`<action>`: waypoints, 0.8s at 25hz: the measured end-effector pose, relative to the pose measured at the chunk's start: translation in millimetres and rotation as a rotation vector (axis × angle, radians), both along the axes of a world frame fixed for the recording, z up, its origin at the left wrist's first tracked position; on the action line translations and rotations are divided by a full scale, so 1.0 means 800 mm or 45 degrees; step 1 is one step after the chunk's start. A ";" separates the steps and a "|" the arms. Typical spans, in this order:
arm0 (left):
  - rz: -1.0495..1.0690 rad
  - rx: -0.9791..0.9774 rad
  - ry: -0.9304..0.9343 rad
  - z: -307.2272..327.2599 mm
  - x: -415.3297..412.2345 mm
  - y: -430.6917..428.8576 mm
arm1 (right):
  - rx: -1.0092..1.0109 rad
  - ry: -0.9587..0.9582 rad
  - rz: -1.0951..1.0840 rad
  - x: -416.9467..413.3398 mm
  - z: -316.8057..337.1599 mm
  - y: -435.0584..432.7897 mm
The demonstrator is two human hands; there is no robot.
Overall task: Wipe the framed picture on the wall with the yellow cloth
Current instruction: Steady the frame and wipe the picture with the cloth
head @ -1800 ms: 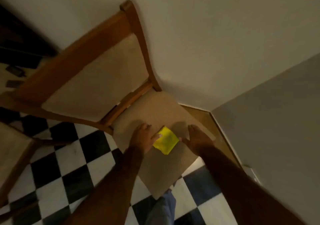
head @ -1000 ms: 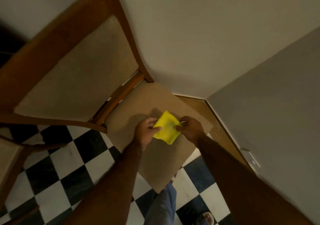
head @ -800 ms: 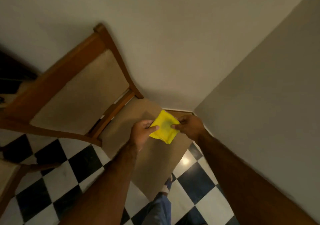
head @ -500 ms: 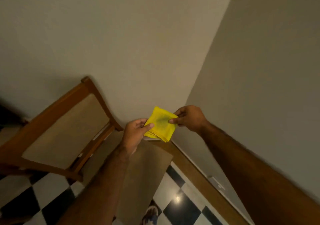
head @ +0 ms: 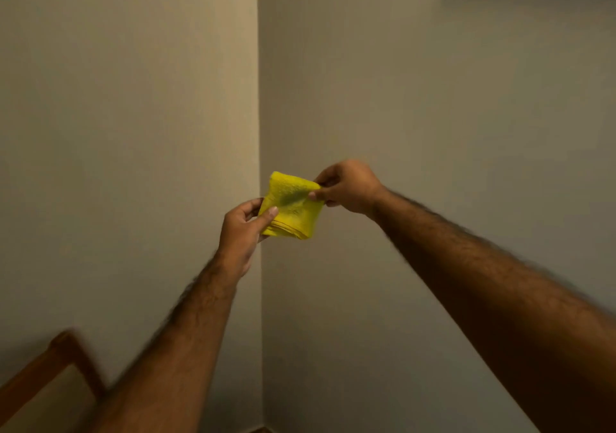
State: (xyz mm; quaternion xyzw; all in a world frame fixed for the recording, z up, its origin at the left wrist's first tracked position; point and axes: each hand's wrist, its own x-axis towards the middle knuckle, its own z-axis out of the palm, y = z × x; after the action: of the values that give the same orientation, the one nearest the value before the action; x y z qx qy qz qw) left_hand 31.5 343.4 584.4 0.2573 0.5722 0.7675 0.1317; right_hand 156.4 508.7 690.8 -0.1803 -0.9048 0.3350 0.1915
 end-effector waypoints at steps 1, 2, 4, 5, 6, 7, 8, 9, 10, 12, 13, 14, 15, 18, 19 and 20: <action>0.000 0.036 0.042 0.032 0.007 0.014 | 0.053 0.046 -0.023 0.015 0.034 0.004; -0.008 0.077 0.075 0.065 0.015 0.029 | 0.120 0.092 -0.051 0.031 0.067 0.008; -0.044 0.168 0.123 0.132 0.036 0.056 | 0.264 0.188 -0.117 0.067 0.132 0.015; -0.056 0.204 0.138 0.161 0.045 0.068 | 0.310 0.235 -0.154 0.082 0.160 0.016; -0.066 0.241 0.152 0.193 0.057 0.081 | 0.355 0.291 -0.198 0.099 0.189 0.019; -0.082 0.288 0.164 0.227 0.070 0.094 | 0.402 0.351 -0.244 0.118 0.218 0.021; -0.096 0.334 0.175 0.260 0.082 0.107 | 0.451 0.416 -0.290 0.136 0.246 0.024; -0.110 0.385 0.180 0.296 0.094 0.121 | 0.521 0.493 -0.349 0.155 0.275 0.028; -0.126 0.432 0.181 0.332 0.107 0.134 | 0.615 0.578 -0.418 0.176 0.303 0.033; -0.175 0.524 0.180 0.403 0.130 0.155 | 0.836 0.756 -0.577 0.222 0.355 0.048; -0.202 0.567 0.182 0.435 0.139 0.165 | 0.928 0.839 -0.653 0.248 0.377 0.058; -0.214 0.603 0.189 0.465 0.147 0.176 | 1.004 0.906 -0.718 0.276 0.396 0.070; -0.202 0.629 0.195 0.491 0.152 0.184 | 1.075 0.945 -0.771 0.302 0.410 0.083; -0.159 0.707 0.230 0.563 0.161 0.208 | 1.345 0.943 -0.921 0.378 0.445 0.131; -0.150 0.729 0.241 0.582 0.164 0.218 | 1.422 0.927 -1.001 0.402 0.455 0.148; -0.129 0.735 0.264 0.599 0.168 0.228 | 1.467 0.923 -1.091 0.426 0.465 0.165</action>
State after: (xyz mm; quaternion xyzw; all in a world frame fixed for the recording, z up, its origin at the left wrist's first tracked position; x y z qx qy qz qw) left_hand 165.5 526.1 1063.3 0.3892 0.3274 0.8604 0.0323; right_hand 497.0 640.4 1062.5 -0.2648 -0.6691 -0.2496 0.6480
